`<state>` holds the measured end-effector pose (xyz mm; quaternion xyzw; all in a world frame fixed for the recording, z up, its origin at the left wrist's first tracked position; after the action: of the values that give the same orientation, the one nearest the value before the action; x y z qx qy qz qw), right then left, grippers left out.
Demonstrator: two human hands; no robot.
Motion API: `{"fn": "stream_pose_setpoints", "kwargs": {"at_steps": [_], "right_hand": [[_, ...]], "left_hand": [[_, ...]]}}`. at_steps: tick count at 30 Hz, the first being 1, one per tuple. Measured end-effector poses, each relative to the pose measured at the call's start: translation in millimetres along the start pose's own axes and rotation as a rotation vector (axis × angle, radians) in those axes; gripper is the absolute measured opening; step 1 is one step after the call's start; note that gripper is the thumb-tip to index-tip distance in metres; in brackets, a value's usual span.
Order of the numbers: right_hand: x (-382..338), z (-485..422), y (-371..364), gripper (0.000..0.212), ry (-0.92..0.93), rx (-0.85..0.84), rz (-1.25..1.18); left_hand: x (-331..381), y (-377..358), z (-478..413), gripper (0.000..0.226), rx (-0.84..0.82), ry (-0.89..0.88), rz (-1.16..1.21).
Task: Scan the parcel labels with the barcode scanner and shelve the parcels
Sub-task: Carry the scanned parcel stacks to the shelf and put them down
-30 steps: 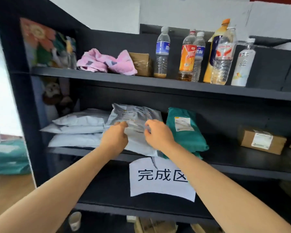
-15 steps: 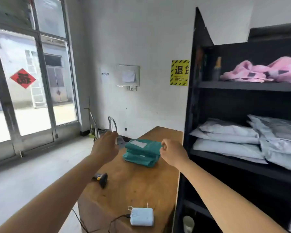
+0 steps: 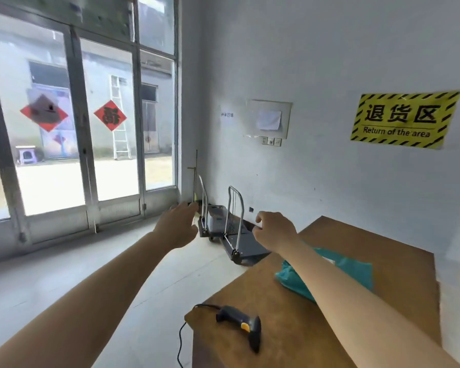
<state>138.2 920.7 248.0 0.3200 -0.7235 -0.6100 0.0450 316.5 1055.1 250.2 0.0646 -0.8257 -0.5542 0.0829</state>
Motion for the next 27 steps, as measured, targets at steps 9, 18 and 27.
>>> {"fn": "stream_pose_setpoints", "kwargs": {"at_steps": [9,18,27], "right_hand": [[-119.3,-195.4,-79.2,0.026,0.002,-0.043,0.005],[-123.7,-315.6,-162.1,0.029,-0.277,-0.039,0.118],[-27.8,-334.9,-170.6,0.023,-0.799,0.058,0.116]], "left_hand": [[-197.4,-20.5,-129.0,0.042,-0.062,0.125,-0.001],[-324.8,-101.8,-285.6,0.037,-0.146,-0.108,0.062],[-233.3,-197.9,-434.2,0.046,-0.297,-0.617,0.341]]}}
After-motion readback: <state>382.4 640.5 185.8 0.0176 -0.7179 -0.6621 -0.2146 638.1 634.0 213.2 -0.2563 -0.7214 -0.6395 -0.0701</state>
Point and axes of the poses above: each hand's wrist, its own z-axis away from the middle knuckle, its own y-axis out of the back of the hand, x = y × z, the point moved 5 cm from there along -z, towards the middle knuckle, and after that the axes turned 14 degrees about -y, right-handed, at the moved point
